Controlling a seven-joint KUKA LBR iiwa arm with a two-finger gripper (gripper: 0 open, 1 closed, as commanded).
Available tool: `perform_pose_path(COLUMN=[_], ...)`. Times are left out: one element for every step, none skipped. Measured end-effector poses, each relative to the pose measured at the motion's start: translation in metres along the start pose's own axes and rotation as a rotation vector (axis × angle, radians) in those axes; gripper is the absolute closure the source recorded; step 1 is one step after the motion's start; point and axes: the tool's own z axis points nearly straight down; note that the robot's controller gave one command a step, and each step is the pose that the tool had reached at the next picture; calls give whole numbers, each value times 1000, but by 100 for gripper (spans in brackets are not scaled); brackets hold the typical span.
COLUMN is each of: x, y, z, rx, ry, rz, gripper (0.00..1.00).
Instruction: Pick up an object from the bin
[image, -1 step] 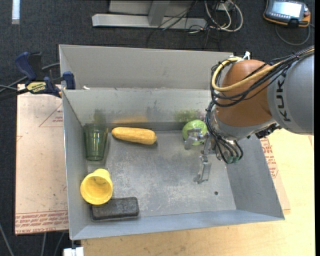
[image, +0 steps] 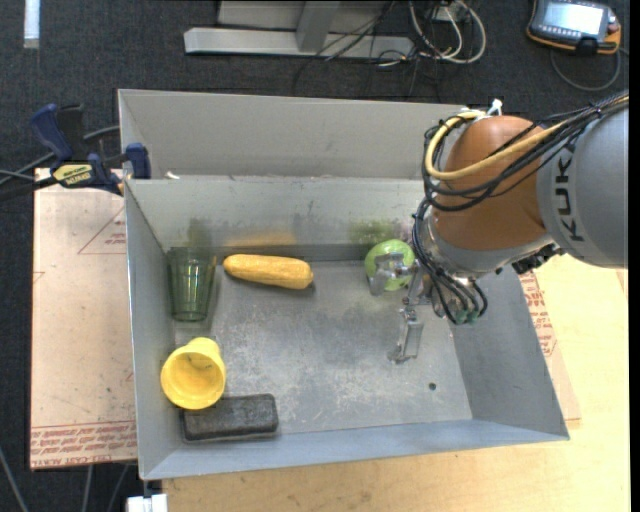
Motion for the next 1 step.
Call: perform_pose_path(x=[-39], y=[25], z=[16], rx=[0], ry=[-2], rz=[73], gripper=[0])
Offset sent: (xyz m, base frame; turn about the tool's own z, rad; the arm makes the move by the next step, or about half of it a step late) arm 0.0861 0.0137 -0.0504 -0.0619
